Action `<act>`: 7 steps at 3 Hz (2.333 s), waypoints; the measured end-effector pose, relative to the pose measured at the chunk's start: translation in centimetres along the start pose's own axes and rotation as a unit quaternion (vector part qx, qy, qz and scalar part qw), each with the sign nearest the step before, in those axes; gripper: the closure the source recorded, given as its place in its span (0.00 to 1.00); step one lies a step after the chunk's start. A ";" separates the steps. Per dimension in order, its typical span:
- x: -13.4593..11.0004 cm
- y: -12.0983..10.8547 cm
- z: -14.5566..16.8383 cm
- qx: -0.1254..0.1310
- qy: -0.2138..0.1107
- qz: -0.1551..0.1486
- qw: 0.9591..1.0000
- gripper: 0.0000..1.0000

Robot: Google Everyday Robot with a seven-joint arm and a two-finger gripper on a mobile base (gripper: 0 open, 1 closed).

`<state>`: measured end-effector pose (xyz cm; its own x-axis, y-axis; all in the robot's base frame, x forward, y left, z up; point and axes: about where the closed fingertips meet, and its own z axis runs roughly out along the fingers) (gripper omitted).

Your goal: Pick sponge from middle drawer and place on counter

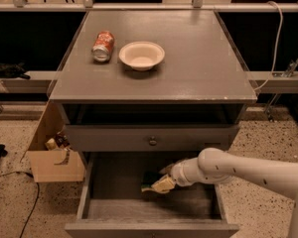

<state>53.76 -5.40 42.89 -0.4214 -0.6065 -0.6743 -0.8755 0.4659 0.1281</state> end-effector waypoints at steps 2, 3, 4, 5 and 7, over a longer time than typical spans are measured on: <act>1.6 0.7 -1.5 0.001 -0.001 0.017 1.000 1.00; 3.5 0.2 -7.0 0.037 0.008 0.026 0.999 1.00; 3.4 -0.8 -10.5 0.063 0.016 0.020 0.998 1.00; 0.5 -2.9 -13.7 0.075 0.003 0.003 0.997 1.00; 0.5 -1.8 -16.4 0.100 -0.007 -0.011 0.995 1.00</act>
Offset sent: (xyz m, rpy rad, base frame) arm -0.0406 -0.0494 0.0048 0.0179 0.0437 -0.0795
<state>51.22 -17.17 54.24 -0.3975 -0.6092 -0.6862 -0.8197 0.5718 -0.0328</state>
